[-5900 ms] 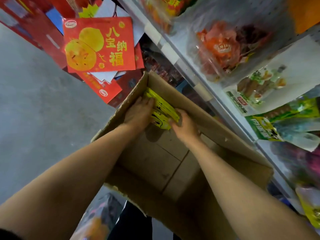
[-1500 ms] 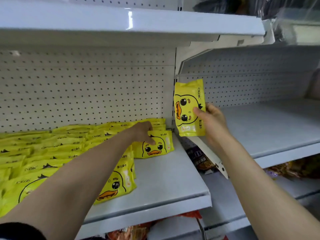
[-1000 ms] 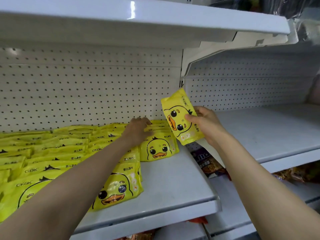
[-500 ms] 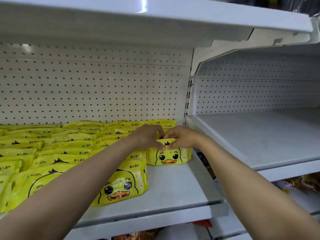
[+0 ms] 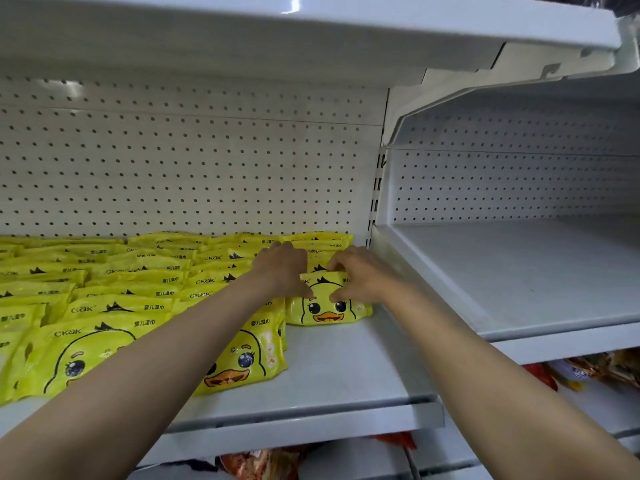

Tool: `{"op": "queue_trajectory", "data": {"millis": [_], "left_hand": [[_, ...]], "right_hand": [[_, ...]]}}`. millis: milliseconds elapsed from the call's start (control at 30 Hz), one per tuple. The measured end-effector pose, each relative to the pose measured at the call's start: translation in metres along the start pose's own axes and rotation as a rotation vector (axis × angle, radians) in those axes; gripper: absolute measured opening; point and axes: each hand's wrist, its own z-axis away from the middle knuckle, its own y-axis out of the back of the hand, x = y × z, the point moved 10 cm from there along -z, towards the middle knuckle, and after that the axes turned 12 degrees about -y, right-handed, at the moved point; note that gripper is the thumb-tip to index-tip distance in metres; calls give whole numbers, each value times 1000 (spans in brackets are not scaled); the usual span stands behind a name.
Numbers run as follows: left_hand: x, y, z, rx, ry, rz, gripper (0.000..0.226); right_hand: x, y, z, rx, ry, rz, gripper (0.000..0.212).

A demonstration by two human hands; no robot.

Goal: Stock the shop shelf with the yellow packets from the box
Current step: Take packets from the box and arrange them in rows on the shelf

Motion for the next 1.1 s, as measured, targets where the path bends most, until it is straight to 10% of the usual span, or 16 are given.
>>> {"op": "queue_trajectory", "data": {"millis": [533,1100], "left_hand": [[-6,47,71,255,170,40,68],[-166,101,391,453,492,-126,57]], "right_hand": [[-54,40,18,141,75,89,58],[-341,14,155,237,519,-101,51]]}}
